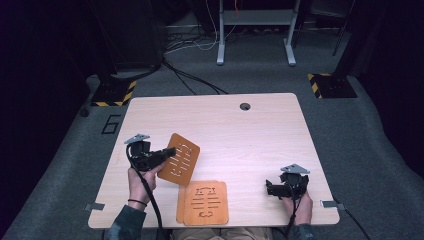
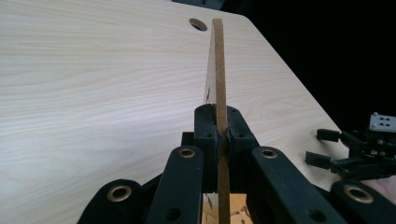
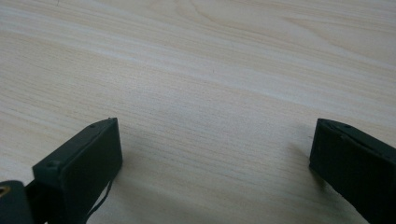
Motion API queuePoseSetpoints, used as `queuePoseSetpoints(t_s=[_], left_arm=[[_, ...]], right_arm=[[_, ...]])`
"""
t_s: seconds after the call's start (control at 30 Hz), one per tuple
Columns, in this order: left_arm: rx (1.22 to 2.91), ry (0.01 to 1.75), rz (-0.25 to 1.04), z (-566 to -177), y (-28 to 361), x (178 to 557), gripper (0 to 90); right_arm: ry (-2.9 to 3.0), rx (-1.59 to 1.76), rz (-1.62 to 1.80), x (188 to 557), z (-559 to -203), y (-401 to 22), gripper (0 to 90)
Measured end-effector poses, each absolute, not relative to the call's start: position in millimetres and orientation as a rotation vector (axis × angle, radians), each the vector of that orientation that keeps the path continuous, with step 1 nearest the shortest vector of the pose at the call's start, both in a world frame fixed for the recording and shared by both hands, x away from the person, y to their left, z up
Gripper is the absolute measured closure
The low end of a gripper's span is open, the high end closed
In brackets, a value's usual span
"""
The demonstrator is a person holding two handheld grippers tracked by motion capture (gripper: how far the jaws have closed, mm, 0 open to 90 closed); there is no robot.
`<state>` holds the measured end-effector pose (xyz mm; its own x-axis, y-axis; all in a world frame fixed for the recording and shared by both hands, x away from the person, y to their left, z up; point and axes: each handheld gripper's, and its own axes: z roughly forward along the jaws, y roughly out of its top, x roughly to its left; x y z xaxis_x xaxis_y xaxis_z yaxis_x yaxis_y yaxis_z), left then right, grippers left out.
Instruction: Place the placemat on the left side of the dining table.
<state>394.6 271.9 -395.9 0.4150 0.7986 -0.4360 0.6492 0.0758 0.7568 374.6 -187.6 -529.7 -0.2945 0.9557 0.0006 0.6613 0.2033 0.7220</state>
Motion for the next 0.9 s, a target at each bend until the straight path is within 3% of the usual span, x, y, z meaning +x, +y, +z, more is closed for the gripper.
queuePoseSetpoints(t_s=[0.9], left_arm=[[1.591,1.503,0.274,-393.8,340.4,428.0,86.0]], right_arm=[[2.032,1.501,0.869,374.6,-529.7,-187.5,1.5]])
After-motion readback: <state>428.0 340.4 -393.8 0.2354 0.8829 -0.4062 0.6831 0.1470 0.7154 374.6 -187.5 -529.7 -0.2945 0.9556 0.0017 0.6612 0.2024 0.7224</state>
